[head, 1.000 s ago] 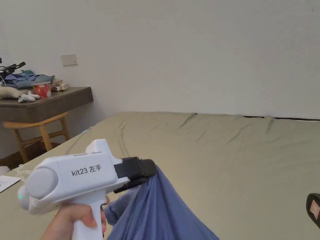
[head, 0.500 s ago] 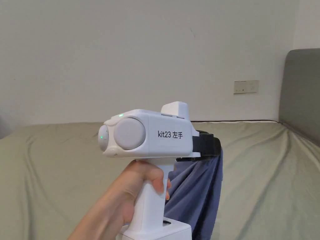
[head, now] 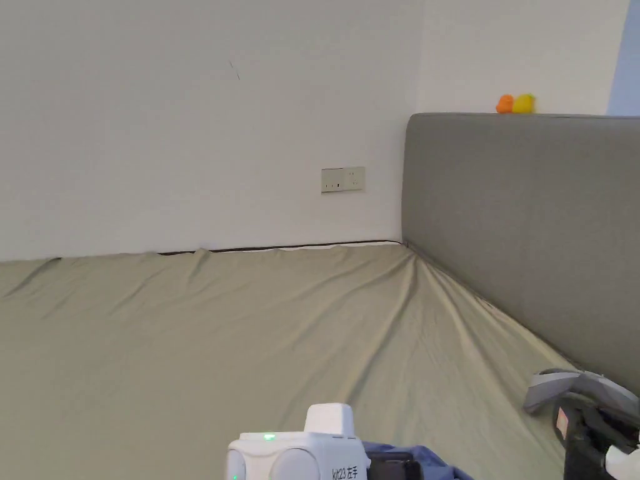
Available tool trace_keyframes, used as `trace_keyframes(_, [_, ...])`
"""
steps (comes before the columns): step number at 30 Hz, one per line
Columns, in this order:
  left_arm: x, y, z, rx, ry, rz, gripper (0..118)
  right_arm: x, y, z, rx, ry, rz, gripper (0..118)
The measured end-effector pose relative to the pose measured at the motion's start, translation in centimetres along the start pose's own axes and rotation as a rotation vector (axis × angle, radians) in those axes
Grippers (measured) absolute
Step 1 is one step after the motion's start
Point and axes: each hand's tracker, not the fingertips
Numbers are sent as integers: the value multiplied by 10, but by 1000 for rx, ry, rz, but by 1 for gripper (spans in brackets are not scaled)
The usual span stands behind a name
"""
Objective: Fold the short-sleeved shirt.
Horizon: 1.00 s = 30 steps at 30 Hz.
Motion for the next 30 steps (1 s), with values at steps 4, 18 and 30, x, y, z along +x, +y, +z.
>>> trace_keyframes(4, [-2,2,61,99,53,-54,112,-13,0,-3,-2,6,-2,0])
trace_keyframes(18, [-19,-80,332,516,693,-115,0,-113,4,56,123,226,84,0])
trace_keyframes(30, [-64,-106,353,437,715,18,45,-145,-13,43,26,293,82,0])
